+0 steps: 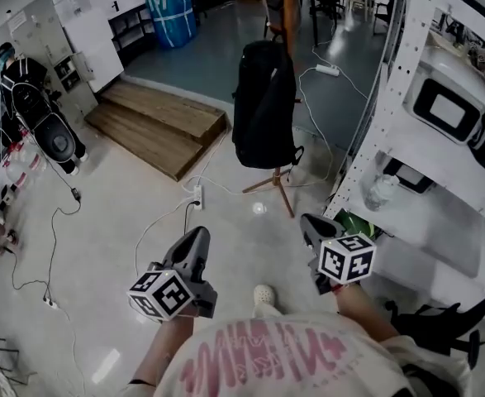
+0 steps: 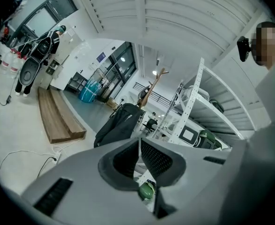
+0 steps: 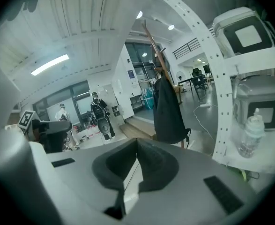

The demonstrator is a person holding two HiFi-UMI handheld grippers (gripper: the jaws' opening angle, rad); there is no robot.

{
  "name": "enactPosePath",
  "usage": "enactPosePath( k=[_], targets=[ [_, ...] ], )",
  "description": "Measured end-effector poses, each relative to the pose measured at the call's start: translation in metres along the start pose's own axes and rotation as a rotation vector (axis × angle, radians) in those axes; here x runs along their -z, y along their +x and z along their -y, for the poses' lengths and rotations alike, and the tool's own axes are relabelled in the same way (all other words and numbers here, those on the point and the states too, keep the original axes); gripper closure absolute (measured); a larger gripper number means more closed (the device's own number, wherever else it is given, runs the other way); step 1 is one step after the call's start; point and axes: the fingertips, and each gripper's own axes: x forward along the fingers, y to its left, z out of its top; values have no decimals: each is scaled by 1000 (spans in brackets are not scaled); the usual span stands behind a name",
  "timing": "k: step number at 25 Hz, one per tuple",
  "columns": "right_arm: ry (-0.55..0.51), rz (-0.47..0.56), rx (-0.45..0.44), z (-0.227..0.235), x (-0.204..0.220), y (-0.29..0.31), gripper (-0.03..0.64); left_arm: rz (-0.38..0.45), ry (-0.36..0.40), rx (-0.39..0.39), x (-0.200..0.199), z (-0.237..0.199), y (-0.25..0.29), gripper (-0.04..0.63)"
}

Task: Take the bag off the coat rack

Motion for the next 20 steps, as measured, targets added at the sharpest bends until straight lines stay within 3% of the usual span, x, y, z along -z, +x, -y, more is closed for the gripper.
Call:
enactPosePath(
  k=[5, 10, 20],
  targets=[
    [-18, -16, -41, 12, -36, 58, 612, 39, 13, -2, -39, -23, 51, 577],
    [-46, -18, -53, 31, -63, 103, 612, 52, -12, -7, -54, -50, 98, 577],
    [-35, 63, 13, 89, -111, 164, 612, 60, -43, -19, -64, -97, 155, 577]
  ],
)
